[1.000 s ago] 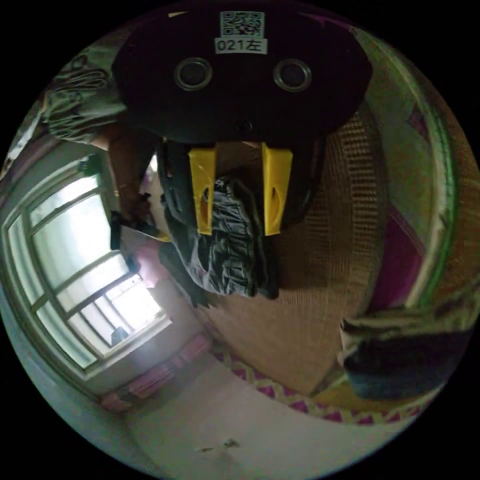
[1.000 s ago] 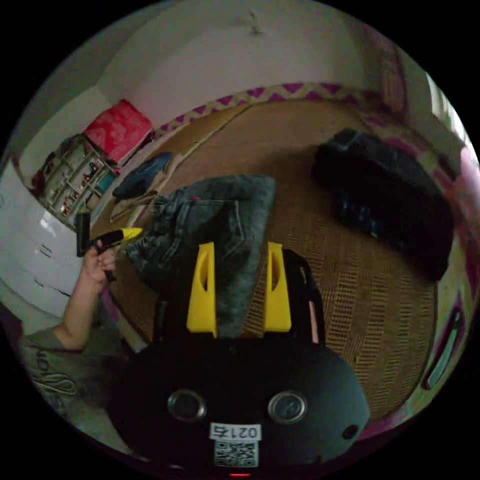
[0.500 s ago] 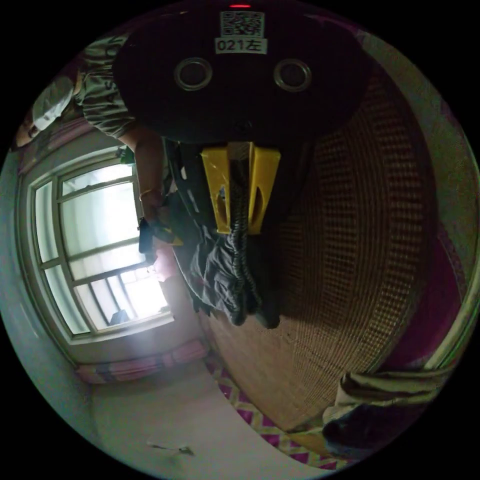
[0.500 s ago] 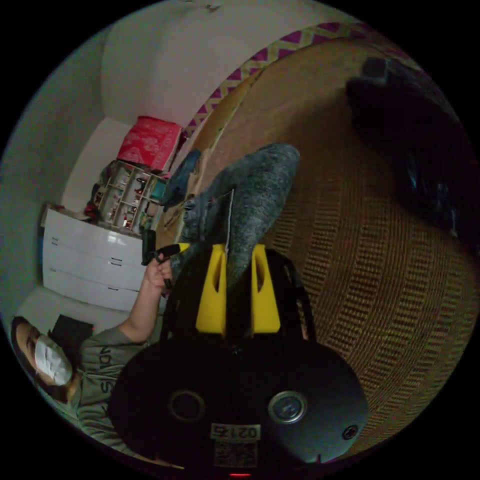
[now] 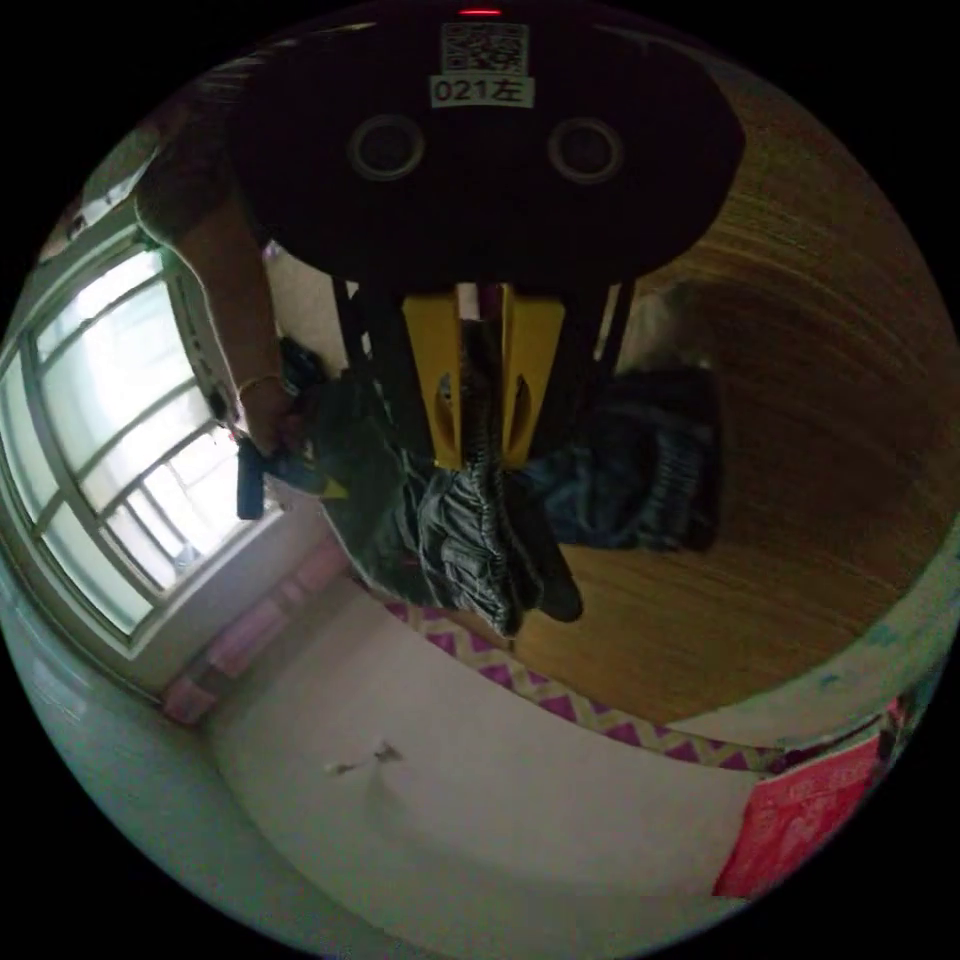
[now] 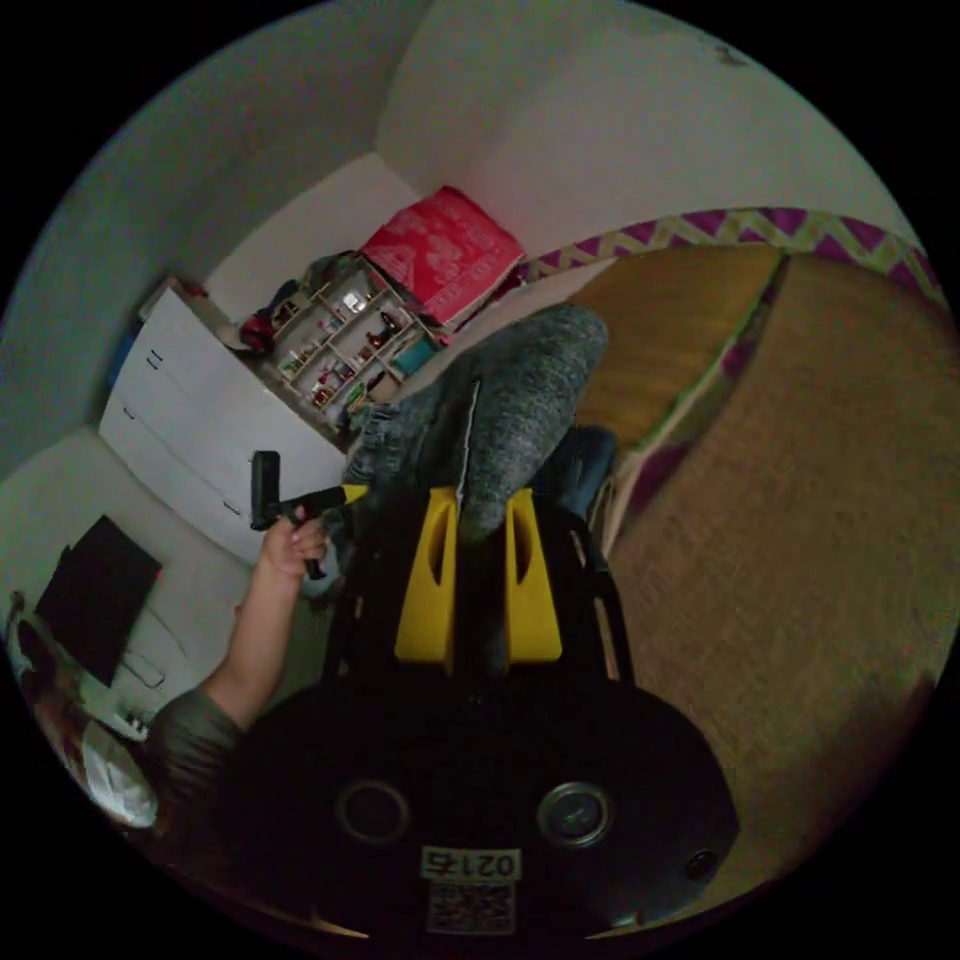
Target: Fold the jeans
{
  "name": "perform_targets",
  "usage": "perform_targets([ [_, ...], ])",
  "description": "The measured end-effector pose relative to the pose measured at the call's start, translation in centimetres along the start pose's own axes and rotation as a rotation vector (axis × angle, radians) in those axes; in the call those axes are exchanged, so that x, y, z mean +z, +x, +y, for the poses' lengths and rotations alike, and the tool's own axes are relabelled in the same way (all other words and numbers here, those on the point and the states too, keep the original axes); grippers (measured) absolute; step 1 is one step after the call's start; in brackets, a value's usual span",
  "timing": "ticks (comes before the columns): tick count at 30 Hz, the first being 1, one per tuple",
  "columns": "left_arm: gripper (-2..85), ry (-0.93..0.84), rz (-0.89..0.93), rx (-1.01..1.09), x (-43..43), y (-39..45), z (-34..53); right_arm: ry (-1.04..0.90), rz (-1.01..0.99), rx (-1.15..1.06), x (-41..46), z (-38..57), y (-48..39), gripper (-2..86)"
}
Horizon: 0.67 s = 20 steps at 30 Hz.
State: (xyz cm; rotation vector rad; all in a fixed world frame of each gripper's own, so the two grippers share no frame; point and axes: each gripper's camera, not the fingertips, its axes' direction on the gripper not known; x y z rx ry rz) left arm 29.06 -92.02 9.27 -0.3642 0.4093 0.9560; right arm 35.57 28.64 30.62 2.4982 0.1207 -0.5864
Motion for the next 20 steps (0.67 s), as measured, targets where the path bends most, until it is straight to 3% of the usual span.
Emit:
perform_targets([
  [5, 8.3, -0.016, -0.287, -0.156, 0.4, -7.0, -2.1, -0.067, 0.194, 0.1, 15.6, -3.6, 3.4, 10.9],
  [8, 7.1, 0.049, -0.42, -0.063, 0.2, -6.3, 0.8, -0.102, 0.32, 0.037, 17.0, 1.0, 5.9, 11.3],
  [15, -0.5, 0.151, -0.666, 0.156, 3.2, 3.2, 10.6, -0.036, 0.318, -0.044, 4.7, 19.5, 10.8, 11.9],
  [18, -0.8, 0.192, -0.689, 0.212, 5.0, 7.6, 15.8, 0.056, 0.515, -0.105, -2.3, 29.6, 10.8, 12.9],
  [20, -0.9, 0.105, -0.563, 0.197, 6.9, 9.5, 18.9, 0.072, 0.788, -0.134, -6.4, 36.2, 12.0, 13.9],
])
